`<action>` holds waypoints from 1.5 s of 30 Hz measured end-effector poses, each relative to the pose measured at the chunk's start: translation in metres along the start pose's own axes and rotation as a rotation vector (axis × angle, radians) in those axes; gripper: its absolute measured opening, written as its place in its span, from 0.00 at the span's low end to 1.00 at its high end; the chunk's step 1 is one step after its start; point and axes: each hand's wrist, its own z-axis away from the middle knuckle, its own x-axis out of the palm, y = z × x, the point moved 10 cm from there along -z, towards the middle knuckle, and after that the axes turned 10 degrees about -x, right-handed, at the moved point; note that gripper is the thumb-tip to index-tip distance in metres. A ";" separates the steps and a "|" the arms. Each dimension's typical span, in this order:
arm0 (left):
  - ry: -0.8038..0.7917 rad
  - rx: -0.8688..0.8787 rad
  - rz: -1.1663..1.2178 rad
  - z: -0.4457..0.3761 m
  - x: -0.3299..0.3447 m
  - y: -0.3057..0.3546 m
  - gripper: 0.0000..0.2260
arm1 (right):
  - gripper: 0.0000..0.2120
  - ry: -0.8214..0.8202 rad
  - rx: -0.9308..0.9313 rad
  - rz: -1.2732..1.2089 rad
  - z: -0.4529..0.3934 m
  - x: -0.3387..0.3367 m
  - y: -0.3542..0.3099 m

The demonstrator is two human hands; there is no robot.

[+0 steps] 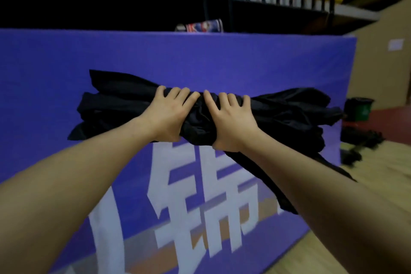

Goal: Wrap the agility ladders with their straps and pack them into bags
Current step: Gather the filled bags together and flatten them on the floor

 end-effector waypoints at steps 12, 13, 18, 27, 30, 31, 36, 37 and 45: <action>0.286 -0.173 -0.116 -0.060 -0.036 -0.178 0.50 | 0.55 0.375 0.061 0.134 -0.149 -0.093 -0.011; 0.323 -0.181 -0.126 -0.067 -0.038 -0.194 0.50 | 0.55 0.385 0.067 0.148 -0.164 -0.098 -0.012; 0.545 -0.162 -0.139 -0.089 -0.049 -0.245 0.52 | 0.55 0.460 0.107 0.229 -0.209 -0.125 -0.017; 0.483 -0.246 0.022 -0.100 -0.003 -0.341 0.52 | 0.67 0.325 0.048 0.211 -0.277 -0.128 -0.029; 0.405 -0.299 0.075 -0.096 0.012 -0.366 0.53 | 0.65 0.307 0.019 0.212 -0.286 -0.126 -0.033; 0.369 -0.310 0.097 -0.096 0.015 -0.370 0.53 | 0.63 0.319 0.019 0.216 -0.289 -0.129 -0.035; 0.269 -0.337 0.195 -0.097 0.028 -0.397 0.53 | 0.56 0.335 -0.030 0.211 -0.319 -0.143 -0.050; 0.264 -0.329 0.234 -0.097 0.030 -0.403 0.52 | 0.54 0.337 -0.042 0.206 -0.325 -0.146 -0.053; 0.078 -0.349 0.503 -0.095 0.066 -0.449 0.35 | 0.36 0.277 -0.080 0.130 -0.377 -0.128 -0.075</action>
